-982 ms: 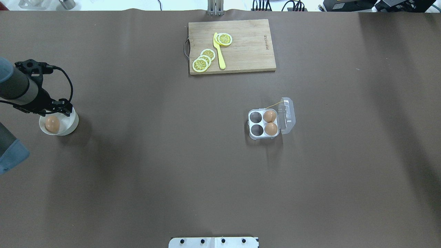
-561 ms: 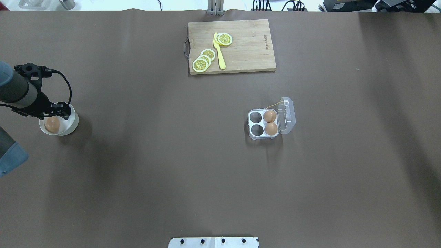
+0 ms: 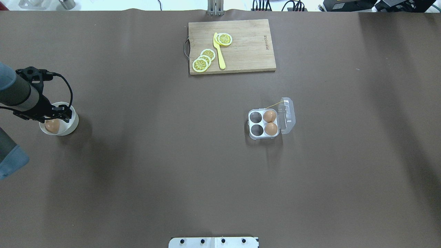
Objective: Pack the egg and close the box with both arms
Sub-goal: 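Lower the left gripper into the bowl and close on the egg, then lift the egg with the left gripper and carry it to the carton, then lower the egg into an empty carton cup and open the left gripper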
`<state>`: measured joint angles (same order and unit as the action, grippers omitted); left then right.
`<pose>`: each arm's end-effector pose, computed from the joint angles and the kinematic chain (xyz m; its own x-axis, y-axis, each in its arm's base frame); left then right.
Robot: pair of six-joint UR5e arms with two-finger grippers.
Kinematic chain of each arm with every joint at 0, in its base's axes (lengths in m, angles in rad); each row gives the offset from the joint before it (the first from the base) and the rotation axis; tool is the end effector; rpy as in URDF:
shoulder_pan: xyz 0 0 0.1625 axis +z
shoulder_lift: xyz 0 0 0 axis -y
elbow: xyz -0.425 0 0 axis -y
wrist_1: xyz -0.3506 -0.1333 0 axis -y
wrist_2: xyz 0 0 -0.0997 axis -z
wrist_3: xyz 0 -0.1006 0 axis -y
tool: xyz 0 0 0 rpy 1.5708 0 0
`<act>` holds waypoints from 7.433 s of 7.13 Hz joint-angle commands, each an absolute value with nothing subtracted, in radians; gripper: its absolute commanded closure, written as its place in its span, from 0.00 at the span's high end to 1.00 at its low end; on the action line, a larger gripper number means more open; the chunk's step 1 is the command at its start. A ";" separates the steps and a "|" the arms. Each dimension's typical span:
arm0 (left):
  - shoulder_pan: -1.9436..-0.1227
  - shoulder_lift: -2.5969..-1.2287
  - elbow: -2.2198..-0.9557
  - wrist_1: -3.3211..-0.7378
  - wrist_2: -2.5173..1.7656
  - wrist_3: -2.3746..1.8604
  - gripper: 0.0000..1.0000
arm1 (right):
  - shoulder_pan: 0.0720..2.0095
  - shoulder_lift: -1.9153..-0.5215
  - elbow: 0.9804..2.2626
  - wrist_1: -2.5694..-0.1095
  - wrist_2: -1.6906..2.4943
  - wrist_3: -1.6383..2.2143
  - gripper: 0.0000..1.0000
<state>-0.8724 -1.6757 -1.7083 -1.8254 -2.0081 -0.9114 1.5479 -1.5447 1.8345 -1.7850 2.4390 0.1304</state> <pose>0.2623 -0.4535 0.5336 0.7922 -0.0805 -0.6049 0.0995 0.9950 -0.0021 0.0462 -0.4526 0.5445 0.6422 0.0578 0.7643 -0.0612 0.9978 -0.0241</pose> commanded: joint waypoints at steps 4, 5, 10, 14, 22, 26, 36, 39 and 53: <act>-0.867 -1.675 -1.703 -1.825 -2.008 -0.911 0.80 | 1.542 -1.548 1.864 -1.787 2.439 0.166 1.00; -0.865 -1.675 -1.691 -1.825 -2.008 -0.910 0.80 | 1.540 -1.546 1.864 -1.787 2.439 0.166 1.00; -0.851 -1.678 -1.680 -1.825 -2.008 -0.913 0.80 | 1.539 -1.546 1.864 -1.787 2.439 0.166 1.00; -0.838 -1.683 -1.677 -1.825 -2.006 -0.922 0.78 | 1.539 -1.546 1.867 -1.787 2.439 0.166 1.00; -0.838 -1.687 -1.686 -1.827 -2.008 -0.922 0.49 | 1.539 -1.546 1.870 -1.787 2.439 0.167 1.00; -0.874 -1.620 -1.777 -1.873 -2.007 -0.922 0.19 | 1.537 -1.546 1.868 -1.787 2.439 0.179 1.00; -0.590 -2.190 -1.691 -1.999 -1.584 -1.426 0.00 | 1.534 -1.546 1.859 -1.787 2.454 0.183 1.00; -0.415 -2.287 -1.513 -2.251 -1.286 -1.526 0.00 | 1.532 -1.546 1.861 -1.787 2.454 0.183 1.00; -0.310 -2.536 -1.203 -2.364 -1.227 -1.540 0.98 | 1.532 -1.552 1.876 -1.789 2.467 0.193 1.00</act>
